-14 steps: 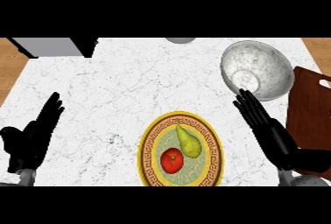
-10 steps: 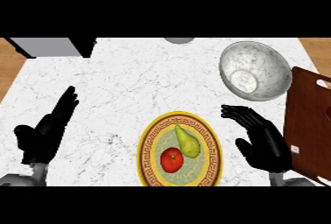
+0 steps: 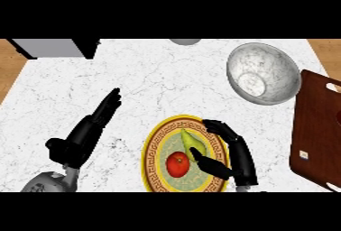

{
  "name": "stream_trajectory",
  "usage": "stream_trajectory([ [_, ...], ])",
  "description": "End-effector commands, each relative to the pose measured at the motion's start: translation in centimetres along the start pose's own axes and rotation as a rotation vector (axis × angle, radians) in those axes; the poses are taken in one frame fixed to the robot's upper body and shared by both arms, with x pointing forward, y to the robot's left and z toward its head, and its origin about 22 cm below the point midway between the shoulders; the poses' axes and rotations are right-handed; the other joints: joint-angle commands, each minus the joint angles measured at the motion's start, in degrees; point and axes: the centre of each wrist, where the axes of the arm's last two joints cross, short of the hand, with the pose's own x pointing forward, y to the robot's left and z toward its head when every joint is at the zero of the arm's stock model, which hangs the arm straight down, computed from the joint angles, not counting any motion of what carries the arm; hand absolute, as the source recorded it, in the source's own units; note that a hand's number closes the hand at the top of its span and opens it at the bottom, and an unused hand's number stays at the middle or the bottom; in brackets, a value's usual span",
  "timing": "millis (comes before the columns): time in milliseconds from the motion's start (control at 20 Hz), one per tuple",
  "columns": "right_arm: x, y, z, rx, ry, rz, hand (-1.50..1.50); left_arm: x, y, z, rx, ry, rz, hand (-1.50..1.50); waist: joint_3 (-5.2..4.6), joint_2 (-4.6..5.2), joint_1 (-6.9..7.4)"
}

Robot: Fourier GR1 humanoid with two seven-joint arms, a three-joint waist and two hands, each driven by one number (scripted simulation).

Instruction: Pick the tomato from the plate and place it in the bowl

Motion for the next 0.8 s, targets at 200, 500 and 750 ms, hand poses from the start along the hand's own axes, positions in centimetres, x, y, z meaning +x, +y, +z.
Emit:
stream_trajectory([
  [200,2.2,1.8,-3.0,0.136,0.050,0.411,-1.50,0.1,-1.0,-1.0,-0.058,-0.002,0.021,0.00,0.00,-0.07,0.93],
  [500,6.1,0.4,-6.1,0.374,0.287,0.783,-1.50,-0.1,-0.9,-1.3,-0.061,-0.024,0.003,0.00,-0.25,-0.03,2.21],
  [750,10.3,3.3,-6.5,0.669,0.456,0.842,-1.50,0.0,-0.5,-2.0,-0.047,-0.042,0.010,0.00,-0.10,0.01,1.47],
])
